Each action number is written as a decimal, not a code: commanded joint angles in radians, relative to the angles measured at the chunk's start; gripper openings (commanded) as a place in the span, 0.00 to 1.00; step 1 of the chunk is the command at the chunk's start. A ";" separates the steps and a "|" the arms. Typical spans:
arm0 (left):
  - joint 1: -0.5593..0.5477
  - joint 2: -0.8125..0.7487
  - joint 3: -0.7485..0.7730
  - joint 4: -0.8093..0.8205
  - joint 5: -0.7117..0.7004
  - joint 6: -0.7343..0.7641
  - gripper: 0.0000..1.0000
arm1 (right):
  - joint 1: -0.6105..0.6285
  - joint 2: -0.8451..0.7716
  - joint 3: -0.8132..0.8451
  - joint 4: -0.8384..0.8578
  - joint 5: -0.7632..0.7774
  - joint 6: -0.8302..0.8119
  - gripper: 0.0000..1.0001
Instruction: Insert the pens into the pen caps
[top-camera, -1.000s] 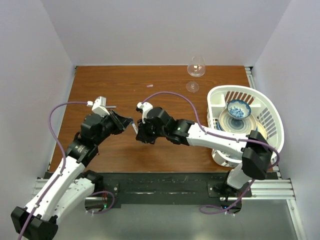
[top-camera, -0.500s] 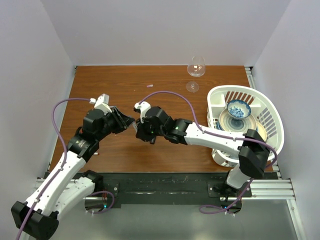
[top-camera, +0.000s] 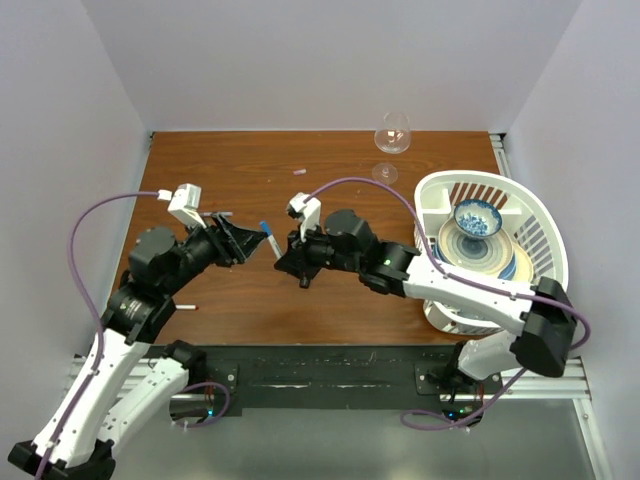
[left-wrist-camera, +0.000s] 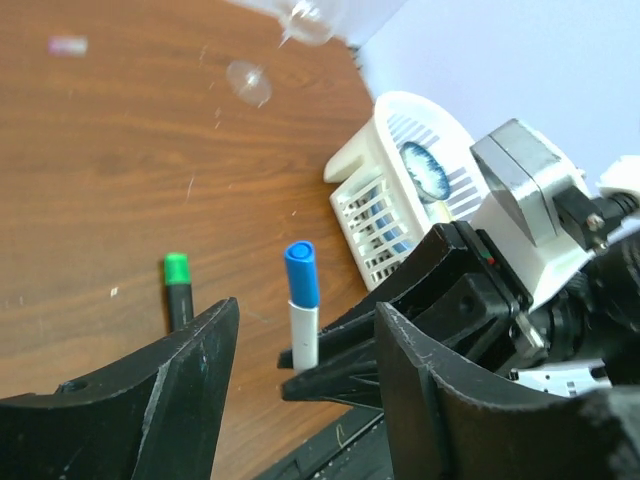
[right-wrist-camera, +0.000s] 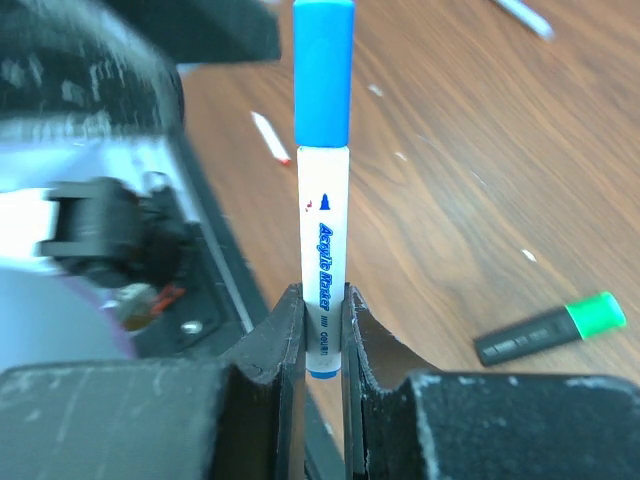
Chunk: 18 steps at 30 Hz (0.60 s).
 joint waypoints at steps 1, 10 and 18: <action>-0.002 -0.007 0.123 0.037 0.075 0.150 0.61 | -0.026 -0.112 -0.043 0.121 -0.192 0.016 0.00; -0.002 0.037 0.148 0.265 0.354 0.088 0.59 | -0.032 -0.201 -0.102 0.269 -0.411 0.122 0.00; -0.002 0.053 0.128 0.319 0.391 0.046 0.54 | -0.032 -0.209 -0.099 0.278 -0.427 0.151 0.00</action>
